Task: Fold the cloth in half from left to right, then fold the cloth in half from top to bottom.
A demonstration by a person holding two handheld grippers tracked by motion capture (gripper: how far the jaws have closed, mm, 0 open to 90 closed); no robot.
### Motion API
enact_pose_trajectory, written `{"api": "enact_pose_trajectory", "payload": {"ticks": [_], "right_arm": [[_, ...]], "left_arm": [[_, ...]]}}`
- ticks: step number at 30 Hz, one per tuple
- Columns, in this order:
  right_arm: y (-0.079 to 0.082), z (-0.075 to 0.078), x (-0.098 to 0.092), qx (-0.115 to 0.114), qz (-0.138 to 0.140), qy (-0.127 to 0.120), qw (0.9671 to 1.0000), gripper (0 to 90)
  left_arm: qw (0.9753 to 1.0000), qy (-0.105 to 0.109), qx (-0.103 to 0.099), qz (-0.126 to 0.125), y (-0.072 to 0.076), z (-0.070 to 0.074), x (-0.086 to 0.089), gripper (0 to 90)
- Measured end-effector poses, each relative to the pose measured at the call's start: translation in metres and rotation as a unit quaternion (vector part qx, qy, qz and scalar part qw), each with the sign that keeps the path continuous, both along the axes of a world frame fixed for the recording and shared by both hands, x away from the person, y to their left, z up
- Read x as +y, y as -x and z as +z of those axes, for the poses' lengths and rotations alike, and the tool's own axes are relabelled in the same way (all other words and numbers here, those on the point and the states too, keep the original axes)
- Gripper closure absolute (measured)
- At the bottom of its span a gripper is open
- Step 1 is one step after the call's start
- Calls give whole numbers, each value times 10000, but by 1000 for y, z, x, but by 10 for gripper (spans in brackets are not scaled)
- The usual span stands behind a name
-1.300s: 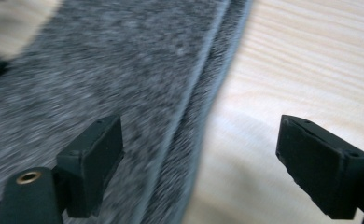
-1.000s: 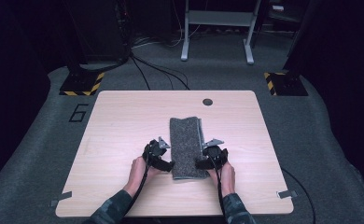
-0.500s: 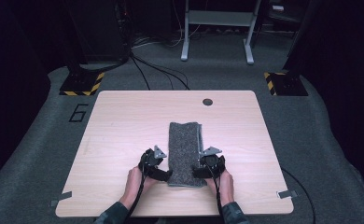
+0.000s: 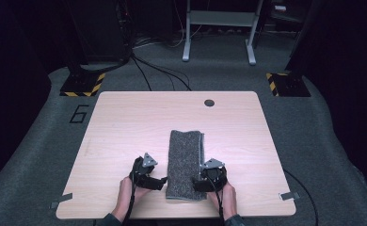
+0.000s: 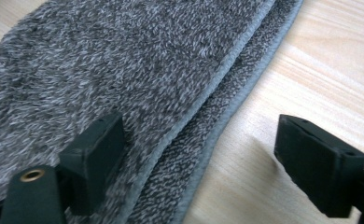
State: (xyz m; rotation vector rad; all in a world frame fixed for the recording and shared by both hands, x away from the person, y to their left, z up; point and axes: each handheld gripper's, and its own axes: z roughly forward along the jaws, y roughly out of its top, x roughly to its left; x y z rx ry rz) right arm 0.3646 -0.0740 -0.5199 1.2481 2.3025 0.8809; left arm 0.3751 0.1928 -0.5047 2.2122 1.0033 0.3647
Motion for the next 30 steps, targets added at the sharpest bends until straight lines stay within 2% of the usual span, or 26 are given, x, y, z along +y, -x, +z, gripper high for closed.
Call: {"api": "enact_pose_trajectory", "payload": {"ticks": [3, 4, 5, 7, 8, 10, 12, 13, 16, 19, 20, 23, 26, 27, 30], "right_arm": [[-3, 4, -2, 2, 125, -70, 9999, 135], [-4, 6, -3, -59, 124, -98, 9999, 135], [-5, 8, -4, -106, 159, -118, 9997, 136], [-8, 12, -6, -82, 119, -211, 9997, 138], [-11, 14, -8, -116, 112, -237, 9996, 138], [-17, 19, -11, -70, 146, -323, 9993, 142], [-23, 23, -13, -55, 124, -286, 9995, 144], [-28, 26, -14, -68, 147, -217, 9996, 145], [-41, 32, -16, -80, 144, -131, 9998, 146], [-53, 35, -16, -31, 125, -207, 9997, 146], [-57, 35, -17, 28, 151, -243, 9996, 146], [-73, 36, -19, 104, 139, -269, 9995, 146], [-86, 38, -22, 141, 52, -359, 9992, 147], [-91, 38, -22, 106, 20, -322, 9994, 152], [-106, 36, -20, 241, -12, -269, 9993, 174]], "left_arm": [[10000, 63, -37, 19, -5, 5, 1, 135], [10000, 20, -69, 33, -7, 6, 1, 135], [9999, 99, -83, 49, -8, 7, 1, 135], [9998, 196, -77, 62, -15, 9, 3, 126], [9999, 145, -85, 36, -18, 11, 3, 125], [9997, 211, -85, 68, -26, 14, 3, 122], [9998, 192, -55, 92, -35, 18, 5, 113], [9995, 282, -18, 132, -40, 20, 6, 111], [9991, 368, 66, 195, -56, 25, 8, 101], [9993, 291, 29, 235, -69, 28, 8, 98], [9992, 273, 71, 275, -74, 28, 7, 100], [9993, 212, 137, 289, -90, 28, 5, 86], [9988, 282, 229, 317, -105, 26, 1, 91], [9988, 303, 269, 273, -110, 25, -1, 90], [9981, 393, 384, 296, -125, 20, -8, 97]]}}
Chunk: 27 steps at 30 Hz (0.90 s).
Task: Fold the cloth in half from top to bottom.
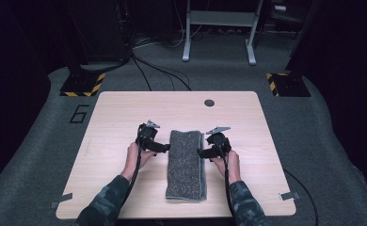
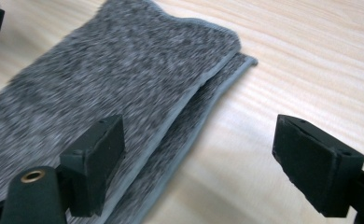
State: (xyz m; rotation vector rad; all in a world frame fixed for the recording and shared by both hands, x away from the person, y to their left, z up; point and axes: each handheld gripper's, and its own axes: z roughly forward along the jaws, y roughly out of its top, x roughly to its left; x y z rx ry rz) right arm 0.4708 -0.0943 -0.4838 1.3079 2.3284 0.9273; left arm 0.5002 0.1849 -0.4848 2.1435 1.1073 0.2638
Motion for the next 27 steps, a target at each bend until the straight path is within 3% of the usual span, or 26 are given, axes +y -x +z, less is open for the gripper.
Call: {"api": "enact_pose_trajectory", "payload": {"ticks": [4, 9, 13, 19, 21, 25, 27], "right_arm": [[-21, -3, -1, 186, -82, -298, 9993, 245], [-49, -3, 0, 304, -288, -467, 9980, 362], [-68, -6, 6, 485, -423, -535, 9965, 421], [-82, -18, 16, 686, -608, -151, 9957, 504], [-81, -19, 16, 614, -588, -116, 9963, 545], [-76, -19, 22, 510, -447, 199, 9975, 655], [-74, -19, 25, 490, -420, 246, 9976, 709]], "left_arm": [[9999, -27, 26, 136, -18, -4, -7, 126], [9995, -83, 28, 309, -39, -6, -15, 175], [9989, 77, 90, 451, -49, -9, -18, 227], [9987, -171, 161, 452, -56, -18, -25, 342], [9986, -273, 204, 413, -56, -21, -27, 393], [9982, -530, 60, 282, -52, -20, -35, 490], [9973, -704, -111, 191, -48, -21, -40, 534]]}}
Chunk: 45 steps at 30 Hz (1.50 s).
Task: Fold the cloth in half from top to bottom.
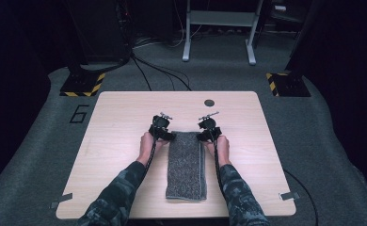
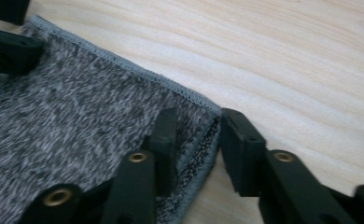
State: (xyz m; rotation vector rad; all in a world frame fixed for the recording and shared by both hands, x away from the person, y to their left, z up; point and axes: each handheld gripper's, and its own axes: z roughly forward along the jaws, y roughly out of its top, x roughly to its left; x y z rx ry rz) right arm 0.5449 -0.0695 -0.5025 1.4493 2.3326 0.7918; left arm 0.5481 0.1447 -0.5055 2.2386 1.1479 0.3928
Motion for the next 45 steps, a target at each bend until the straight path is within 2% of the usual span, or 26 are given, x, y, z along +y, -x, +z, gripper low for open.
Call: {"api": "enact_pose_trajectory", "payload": {"ticks": [4, 7, 9, 14, 18, 20, 23, 24, 28, 32, 38, 41, 45], "right_arm": [[1, -1, -1, 59, 96, -215, 9997, 808], [3, -2, 0, -9, 110, -194, 9998, 840], [3, -2, 0, -15, 122, -210, 9997, 848], [6, -3, 1, -80, 150, -195, 9997, 860], [9, -5, 2, -283, 161, -175, 9993, 872], [9, -5, 1, -258, 171, -179, 9994, 873], [11, -6, 1, -321, 131, -252, 9991, 875], [11, -6, 1, -290, 129, -257, 9992, 875], [11, -5, 0, -251, 198, -245, 9992, 878], [8, -4, -1, -204, 230, -265, 9992, 878], [8, -2, -1, -180, 273, -313, 9990, 876], [8, -1, -3, -204, 262, -363, 9988, 877], [4, 8, -3, -230, 306, -362, 9986, 877]], "left_arm": [[9999, 40, -104, -115, 5, -1, -4, 703], [9996, 12, -165, -212, 8, -2, -6, 827], [9996, 33, -186, -213, 9, -2, -8, 853], [9996, 88, -205, -194, 10, -3, -7, 872], [9995, 92, -269, -151, 11, -4, -8, 879], [9996, 106, -225, -138, 12, -4, -6, 881], [9994, 258, -215, -61, 14, -5, -2, 883], [9993, 329, -182, -11, 14, -5, 0, 884], [9994, 322, -134, -24, 14, -4, 2, 885], [9991, 415, -80, -14, 14, -2, 5, 885], [9991, 397, -83, -103, 14, 4, 8, 885], [9988, 459, -149, -75, 13, 6, 8, 885], [9988, 445, -204, -70, 8, 15, 9, 885]]}}
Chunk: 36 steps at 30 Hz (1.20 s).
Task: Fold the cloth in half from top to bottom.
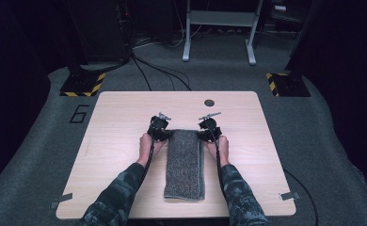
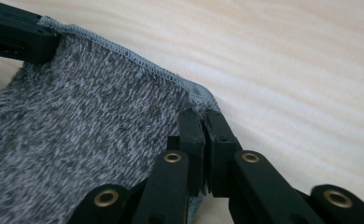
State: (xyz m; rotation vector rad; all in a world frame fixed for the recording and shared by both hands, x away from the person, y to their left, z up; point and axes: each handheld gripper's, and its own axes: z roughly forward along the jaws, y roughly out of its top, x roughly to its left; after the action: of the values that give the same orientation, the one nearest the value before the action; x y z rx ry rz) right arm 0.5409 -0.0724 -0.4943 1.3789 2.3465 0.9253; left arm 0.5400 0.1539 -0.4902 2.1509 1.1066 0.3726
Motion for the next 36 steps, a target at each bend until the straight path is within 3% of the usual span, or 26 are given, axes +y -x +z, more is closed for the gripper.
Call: {"api": "enact_pose_trajectory", "payload": {"ticks": [4, 15, 26, 31, 36], "right_arm": [[-5, 18, 1, -136, 55, 49, 9999, 876], [-10, 59, -1, -474, 94, -129, 9987, 874], [-3, 79, -6, -705, 177, -300, 9969, 870], [5, 87, -9, -802, 252, -388, 9957, 869], [8, 96, -6, -966, 378, -402, 9938, 867]], "left_arm": [[9999, 82, -104, 33, -3, 16, 3, 884], [9989, 218, -423, 39, -4, 48, 8, 883], [9979, 229, -605, -67, 6, 70, 11, 882], [9965, 304, -772, -114, 14, 80, 13, 882], [9955, 234, -917, -90, 13, 92, 19, 882]]}}
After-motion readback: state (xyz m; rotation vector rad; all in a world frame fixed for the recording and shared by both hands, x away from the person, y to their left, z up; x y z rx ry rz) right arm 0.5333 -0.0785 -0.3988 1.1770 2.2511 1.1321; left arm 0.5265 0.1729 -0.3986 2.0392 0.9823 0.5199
